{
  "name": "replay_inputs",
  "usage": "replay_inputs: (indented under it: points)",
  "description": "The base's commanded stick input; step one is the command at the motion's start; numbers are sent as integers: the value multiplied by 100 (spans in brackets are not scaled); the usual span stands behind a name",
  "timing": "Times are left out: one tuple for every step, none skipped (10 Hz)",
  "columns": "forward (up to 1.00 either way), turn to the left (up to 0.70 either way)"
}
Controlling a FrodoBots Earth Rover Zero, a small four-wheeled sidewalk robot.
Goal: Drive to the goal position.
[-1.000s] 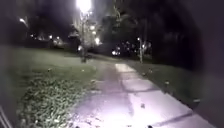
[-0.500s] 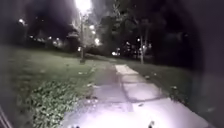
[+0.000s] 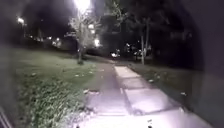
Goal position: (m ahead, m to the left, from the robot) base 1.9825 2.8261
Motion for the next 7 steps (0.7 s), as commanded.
replay_inputs:
  points:
    - [70, 0]
    - [70, 0]
    - [70, 0]
    - [70, 0]
    - [70, 0]
    - [70, 0]
    - [70, 0]
